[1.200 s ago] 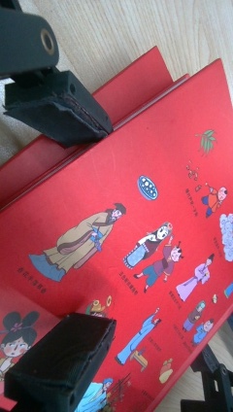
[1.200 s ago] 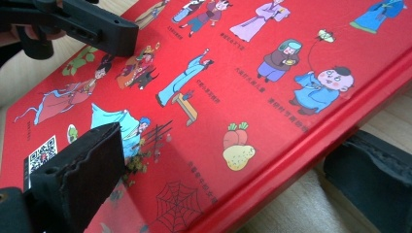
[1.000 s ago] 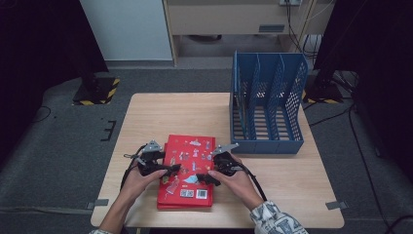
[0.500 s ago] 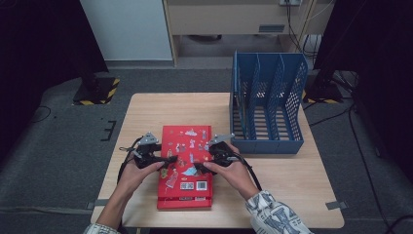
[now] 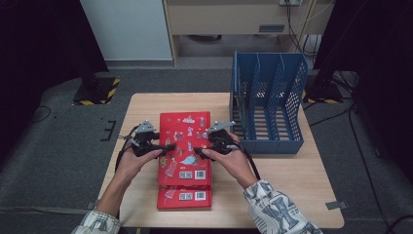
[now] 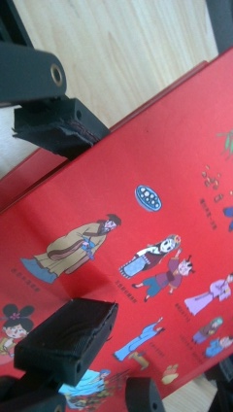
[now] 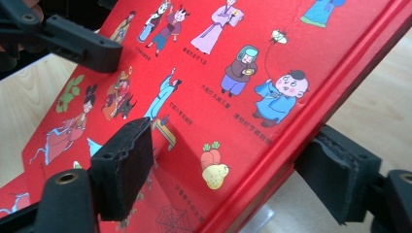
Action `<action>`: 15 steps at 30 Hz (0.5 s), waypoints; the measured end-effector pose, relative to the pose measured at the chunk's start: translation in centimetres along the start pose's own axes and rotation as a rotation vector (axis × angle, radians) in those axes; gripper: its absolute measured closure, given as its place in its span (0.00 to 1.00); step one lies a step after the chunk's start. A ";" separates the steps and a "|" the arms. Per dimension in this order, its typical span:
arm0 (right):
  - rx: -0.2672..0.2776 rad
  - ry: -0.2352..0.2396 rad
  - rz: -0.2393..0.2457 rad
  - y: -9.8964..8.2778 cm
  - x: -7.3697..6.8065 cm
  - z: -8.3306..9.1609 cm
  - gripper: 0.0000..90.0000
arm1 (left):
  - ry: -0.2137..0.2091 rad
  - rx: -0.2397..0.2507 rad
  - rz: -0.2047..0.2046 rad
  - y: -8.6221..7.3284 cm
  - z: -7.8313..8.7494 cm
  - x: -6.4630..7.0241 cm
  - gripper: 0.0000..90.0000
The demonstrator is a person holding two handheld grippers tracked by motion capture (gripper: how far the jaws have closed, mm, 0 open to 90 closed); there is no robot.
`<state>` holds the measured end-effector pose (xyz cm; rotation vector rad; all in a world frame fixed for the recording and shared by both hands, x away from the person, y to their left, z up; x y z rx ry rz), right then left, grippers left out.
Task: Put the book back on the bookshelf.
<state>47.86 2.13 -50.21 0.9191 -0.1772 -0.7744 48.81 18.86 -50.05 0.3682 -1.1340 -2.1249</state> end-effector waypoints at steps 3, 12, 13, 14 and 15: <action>0.002 -0.007 -0.006 0.8 0.4 -0.1 0.27 | 0.008 -0.009 -0.026 0.9 -0.1 -0.5 0.26; 0.016 -0.044 0.026 3.0 0.3 -0.9 0.29 | 0.041 0.006 -0.013 1.7 0.9 -1.9 0.32; 0.017 -0.049 0.033 3.1 0.2 -0.9 0.29 | 0.049 0.011 -0.014 1.7 1.0 -1.9 0.32; 0.013 -0.053 0.037 3.2 0.1 -0.9 0.29 | 0.058 0.015 -0.016 1.8 1.2 -1.9 0.33; 0.014 -0.060 0.037 3.3 0.1 -0.8 0.29 | 0.067 0.020 -0.022 1.9 1.5 -1.8 0.35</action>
Point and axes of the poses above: each handheld gripper's, and its own axes: z roughly backward along the jaws, y roughly out of its top, x roughly to its right, the point moved 9 cm from there along -z, roughly forward along the jaws, and after that the axes turned 4 degrees about -z, right-handed, at the moved point
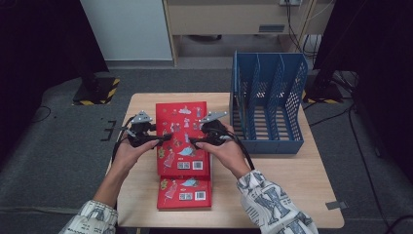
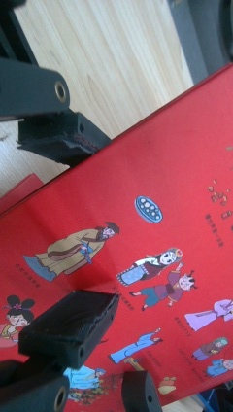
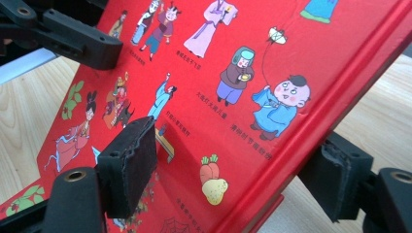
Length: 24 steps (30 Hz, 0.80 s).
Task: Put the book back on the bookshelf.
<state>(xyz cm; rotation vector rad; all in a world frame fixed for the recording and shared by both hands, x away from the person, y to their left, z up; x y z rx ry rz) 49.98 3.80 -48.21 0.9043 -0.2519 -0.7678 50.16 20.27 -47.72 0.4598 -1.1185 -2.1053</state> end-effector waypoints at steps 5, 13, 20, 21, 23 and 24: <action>0.007 -0.019 -0.001 0.2 -0.4 0.7 0.33 | 0.035 0.020 -0.012 0.2 1.3 0.6 0.41; 0.032 -0.034 0.013 0.7 -1.0 1.4 0.36 | 0.043 0.021 -0.023 0.4 2.4 0.9 0.46; 0.042 -0.042 0.009 1.5 -0.4 1.5 0.40 | 0.044 0.036 -0.013 1.2 2.2 0.4 0.49; 0.043 -0.043 0.012 1.6 -0.3 1.5 0.40 | 0.041 0.039 -0.010 1.4 2.2 0.3 0.50; 0.053 -0.054 0.012 1.9 0.0 1.5 0.41 | 0.045 0.051 0.000 2.0 2.2 0.2 0.52; 0.057 -0.058 0.009 2.0 0.1 1.4 0.42 | 0.056 0.057 -0.010 2.4 2.1 0.1 0.52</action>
Point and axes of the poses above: each handheld gripper's, and its own axes: z roughly backward along the jaws, y roughly out of its top, x roughly to its right, the point moved 9 cm from there along -z, roughly forward along the jaws, and after that the axes turned 4 degrees about -z, right-handed, at the moved point
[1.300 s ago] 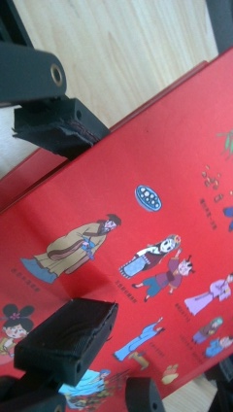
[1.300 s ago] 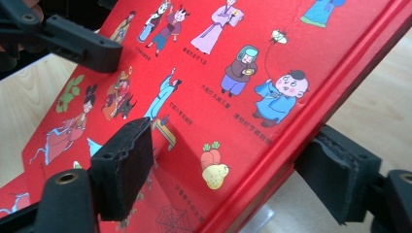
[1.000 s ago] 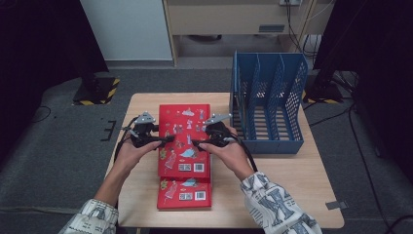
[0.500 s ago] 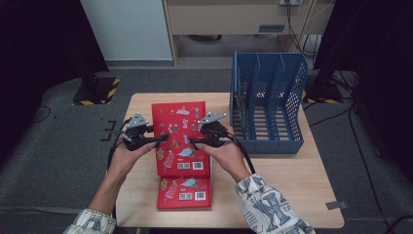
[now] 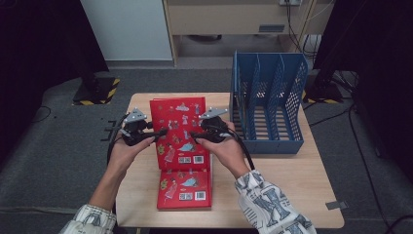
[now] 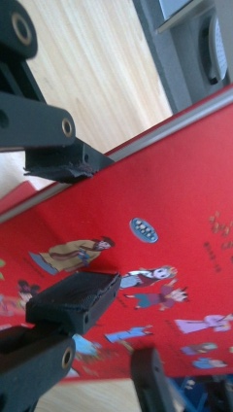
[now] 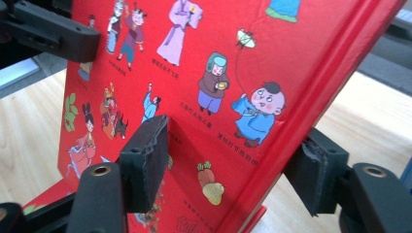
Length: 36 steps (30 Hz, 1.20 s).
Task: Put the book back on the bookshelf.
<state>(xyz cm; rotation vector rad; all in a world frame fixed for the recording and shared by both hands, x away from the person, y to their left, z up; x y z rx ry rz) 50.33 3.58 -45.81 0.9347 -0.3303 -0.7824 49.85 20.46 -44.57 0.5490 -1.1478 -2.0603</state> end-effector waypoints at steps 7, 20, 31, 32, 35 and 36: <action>0.014 -0.003 -0.010 0.6 1.3 -0.2 0.48 | 0.005 -0.004 -0.016 0.9 -0.6 -0.4 0.54; 0.043 -0.011 0.030 -0.1 -0.2 1.8 0.53 | 0.028 0.009 -0.052 0.1 1.4 1.3 0.54; 0.069 0.030 0.058 -0.5 -1.6 3.3 0.57 | 0.031 0.025 -0.055 -1.4 2.1 2.4 0.51; 0.069 0.031 0.061 -0.5 -1.7 3.3 0.57 | 0.030 0.026 -0.054 -1.6 2.0 2.4 0.51; 0.070 0.038 0.063 -0.6 -1.9 3.5 0.57 | 0.026 0.012 -0.046 -2.2 1.8 2.4 0.51; 0.070 0.043 0.068 -0.6 -1.9 3.5 0.57 | 0.026 0.006 -0.044 -2.4 1.8 2.4 0.50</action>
Point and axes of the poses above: each handheld gripper's, and its own axes: z roughly backward along the jaws, y roughly out of its top, x roughly to its right, the point moved 9 cm from there along -z, roughly forward along the jaws, and after that the axes turned 4 degrees about -z, right-handed, at the moved point
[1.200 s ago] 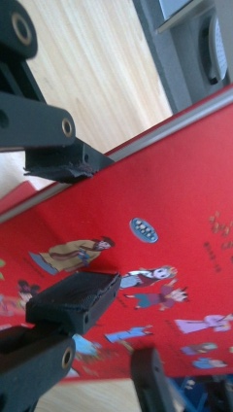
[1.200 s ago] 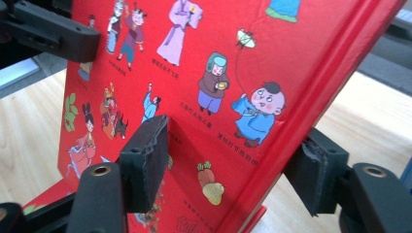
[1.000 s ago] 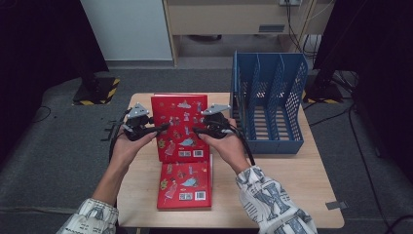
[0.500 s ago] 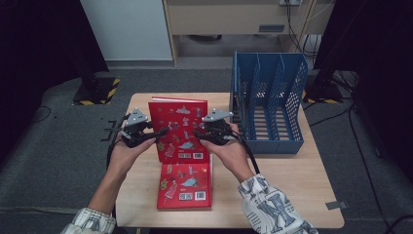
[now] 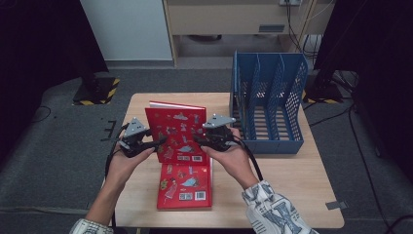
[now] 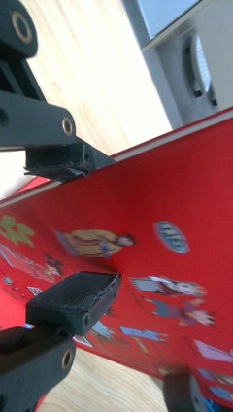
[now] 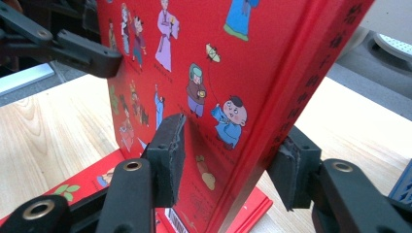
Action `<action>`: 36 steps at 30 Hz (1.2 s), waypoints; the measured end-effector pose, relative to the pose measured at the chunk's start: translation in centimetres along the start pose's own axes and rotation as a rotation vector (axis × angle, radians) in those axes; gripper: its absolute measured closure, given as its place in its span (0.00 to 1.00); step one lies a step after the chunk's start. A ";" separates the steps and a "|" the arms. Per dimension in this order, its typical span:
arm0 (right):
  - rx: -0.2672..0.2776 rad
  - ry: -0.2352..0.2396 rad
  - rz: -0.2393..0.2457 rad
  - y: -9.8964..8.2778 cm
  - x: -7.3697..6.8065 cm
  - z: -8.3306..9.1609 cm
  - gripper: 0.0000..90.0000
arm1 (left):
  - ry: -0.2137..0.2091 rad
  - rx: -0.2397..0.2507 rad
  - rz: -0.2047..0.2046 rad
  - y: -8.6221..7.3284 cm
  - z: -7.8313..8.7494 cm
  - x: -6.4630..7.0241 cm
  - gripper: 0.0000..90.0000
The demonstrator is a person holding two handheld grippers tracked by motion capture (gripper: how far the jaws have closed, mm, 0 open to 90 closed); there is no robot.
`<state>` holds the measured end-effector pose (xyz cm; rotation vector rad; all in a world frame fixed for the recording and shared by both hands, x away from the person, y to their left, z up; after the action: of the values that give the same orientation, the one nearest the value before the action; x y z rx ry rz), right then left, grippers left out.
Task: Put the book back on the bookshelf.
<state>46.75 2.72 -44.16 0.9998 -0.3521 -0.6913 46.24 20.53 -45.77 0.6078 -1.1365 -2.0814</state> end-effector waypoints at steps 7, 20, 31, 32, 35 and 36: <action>0.007 0.017 -0.002 -0.1 -0.3 0.3 0.59 | 0.001 0.019 0.021 -0.9 0.0 0.2 0.51; 0.013 0.052 0.012 -0.5 -1.6 1.1 0.61 | 0.007 0.037 0.042 -1.4 0.2 0.1 0.49; 0.026 0.097 0.020 -0.6 -3.2 1.6 0.61 | 0.010 0.044 0.054 -1.8 0.2 0.1 0.46; 0.024 0.104 0.023 -0.7 -3.3 1.7 0.60 | 0.010 0.045 0.054 -1.8 0.2 0.1 0.45; 0.024 0.110 0.028 -0.6 -3.7 1.7 0.56 | 0.010 0.044 0.062 -1.9 0.2 0.0 0.46; 0.024 0.109 0.031 -0.6 -3.9 1.7 0.54 | 0.011 0.044 0.062 -1.9 0.2 0.0 0.46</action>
<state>42.71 4.03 -43.69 1.0480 -0.2806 -0.6031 45.49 21.35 -47.30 0.5970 -1.1833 -2.0033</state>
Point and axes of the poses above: each handheld gripper's, and its own axes: z roughly backward along the jaws, y roughly out of its top, x roughly to its right, the point moved 9 cm from there along -z, roughly forward along the jaws, and after that the axes turned 4 degrees about -z, right-handed, at the moved point
